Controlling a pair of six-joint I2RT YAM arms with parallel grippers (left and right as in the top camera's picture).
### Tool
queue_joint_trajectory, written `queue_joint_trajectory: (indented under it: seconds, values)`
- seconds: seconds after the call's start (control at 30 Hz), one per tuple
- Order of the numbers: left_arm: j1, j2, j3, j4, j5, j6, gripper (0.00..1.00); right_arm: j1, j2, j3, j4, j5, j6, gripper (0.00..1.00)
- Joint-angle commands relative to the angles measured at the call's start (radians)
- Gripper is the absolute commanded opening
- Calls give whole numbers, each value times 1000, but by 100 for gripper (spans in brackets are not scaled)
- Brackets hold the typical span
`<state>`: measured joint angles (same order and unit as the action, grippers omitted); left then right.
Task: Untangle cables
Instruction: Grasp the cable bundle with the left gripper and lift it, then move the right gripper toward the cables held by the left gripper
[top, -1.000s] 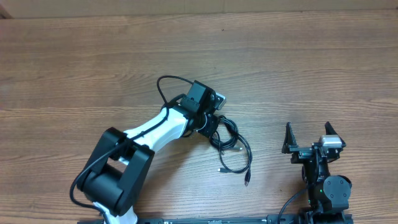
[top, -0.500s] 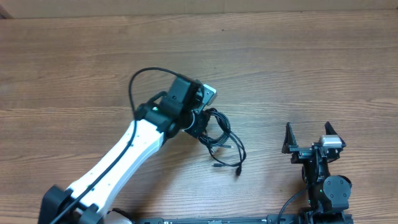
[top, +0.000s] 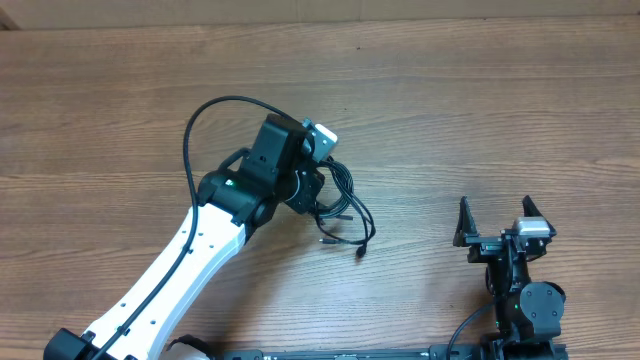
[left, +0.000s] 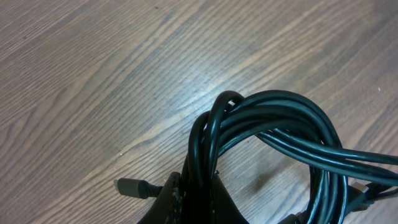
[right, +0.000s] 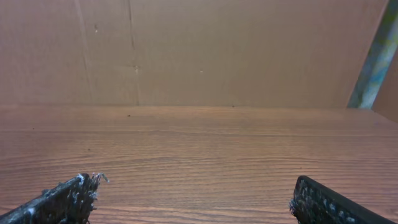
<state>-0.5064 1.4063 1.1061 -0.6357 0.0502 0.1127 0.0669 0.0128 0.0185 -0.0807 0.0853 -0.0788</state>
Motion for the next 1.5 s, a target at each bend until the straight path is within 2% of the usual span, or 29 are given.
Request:
queue_joint_trajectory:
  seconds: [0.0, 0.13, 0.23, 0.27, 0.3, 0.43, 0.5, 0.57, 0.6, 0.67, 0.7, 0.87, 1.0, 1.07, 1.13, 1.23, 1.3, 1.37, 1.47]
  values:
    - [19, -15, 21, 5, -4, -90, 4, 4, -10, -10, 5, -2, -1, 100]
    - [50, -15, 21, -7, 15, -196, 4, 4, -10, -10, 5, -9, -1, 100]
    - [96, -15, 21, -10, 99, -299, 4, 5, -10, -10, 8, -116, 8, 100]
    - [113, -15, 21, -7, 124, -332, 4, 5, -10, -10, 18, -174, 51, 100]
    - [127, -15, 21, -6, 143, -358, 4, 5, -10, -10, 26, -254, 138, 100]
    - [184, -15, 21, 10, 205, -435, 4, 5, -10, -10, 28, -617, 660, 100]
    - [200, -15, 21, 13, 237, -434, 4, 5, -10, -10, 31, -692, 879, 100]
    - [211, -15, 21, 11, 255, -420, 4, 5, -10, -10, 53, -698, 1025, 100]
    - [213, -15, 21, 11, 266, -404, 4, 5, -10, -10, 83, -717, 1009, 100]
    - [213, -15, 21, 11, 300, -374, 4, 5, -10, -4, 167, -787, 887, 100]
    - [213, -15, 21, 12, 318, -366, 4, 5, -8, 12, 152, -791, 870, 100]
    - [212, -14, 21, 8, 392, -318, 4, 5, 66, 130, -40, -771, 811, 100]
    - [212, -14, 21, -10, 400, -291, 4, 5, 227, 267, -182, -789, 750, 100]
    - [212, -14, 21, -26, 427, -251, 4, 5, 309, 330, -220, -856, 705, 100]
    - [212, -14, 21, -45, 452, -212, 4, 5, 390, 385, -195, -1011, 658, 100]
    - [212, -14, 21, -64, 483, -185, 4, 5, 489, 422, -60, -1210, 653, 100]
    - [212, -14, 21, -64, 559, -145, 4, 5, 537, 422, 8, -1160, 645, 100]
    - [212, -14, 21, -71, 619, -113, 4, 5, 580, 422, 20, -1072, 606, 86]
    - [212, -14, 21, -84, 622, -104, 4, 5, 649, 422, 15, -1033, 514, 85]
